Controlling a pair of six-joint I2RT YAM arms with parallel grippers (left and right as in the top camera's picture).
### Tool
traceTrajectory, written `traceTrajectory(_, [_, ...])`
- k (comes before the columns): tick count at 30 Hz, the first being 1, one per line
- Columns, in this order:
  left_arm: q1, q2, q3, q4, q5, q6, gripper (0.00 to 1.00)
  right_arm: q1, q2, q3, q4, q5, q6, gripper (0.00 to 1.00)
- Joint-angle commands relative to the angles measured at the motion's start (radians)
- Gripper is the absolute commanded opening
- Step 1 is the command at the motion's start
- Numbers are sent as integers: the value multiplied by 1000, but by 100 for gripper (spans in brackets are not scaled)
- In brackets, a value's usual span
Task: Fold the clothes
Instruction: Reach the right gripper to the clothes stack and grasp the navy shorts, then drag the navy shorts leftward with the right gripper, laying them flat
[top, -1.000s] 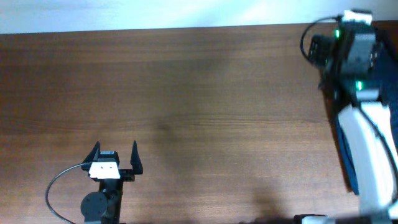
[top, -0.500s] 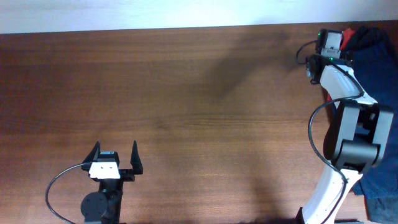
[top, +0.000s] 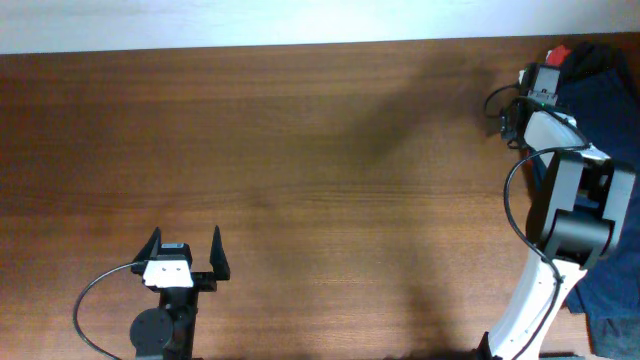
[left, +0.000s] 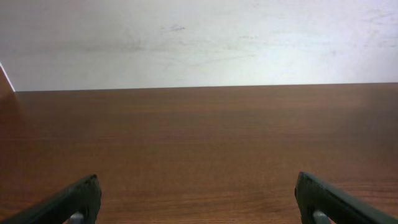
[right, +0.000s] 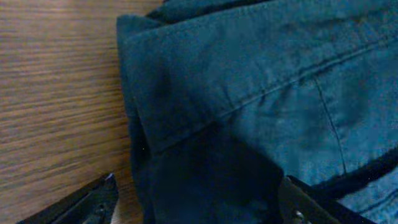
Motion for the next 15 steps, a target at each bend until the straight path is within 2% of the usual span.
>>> traceTrajectory(1, [4, -4, -5, -2, 3, 19, 99, -4, 25, 9, 4, 1, 6, 77])
traceTrajectory(4, [4, -4, -5, -2, 3, 19, 99, -4, 24, 10, 15, 26, 6, 43])
traceTrajectory(5, [4, -4, -5, -2, 3, 19, 99, -4, 24, 13, 15, 33, 6, 15])
traceTrajectory(6, [4, -4, -5, -2, 3, 19, 99, -4, 24, 19, 13, 53, 10, 6])
traceTrajectory(9, [4, -4, -5, -2, 3, 19, 99, -4, 24, 64, -32, 78, 18, 4])
traceTrajectory(12, [4, -4, -5, -2, 3, 19, 99, -4, 24, 159, -122, 77, 121, 4])
traceTrajectory(15, [4, -4, -5, -2, 3, 19, 99, -4, -5, 207, -172, 78, 153, 4])
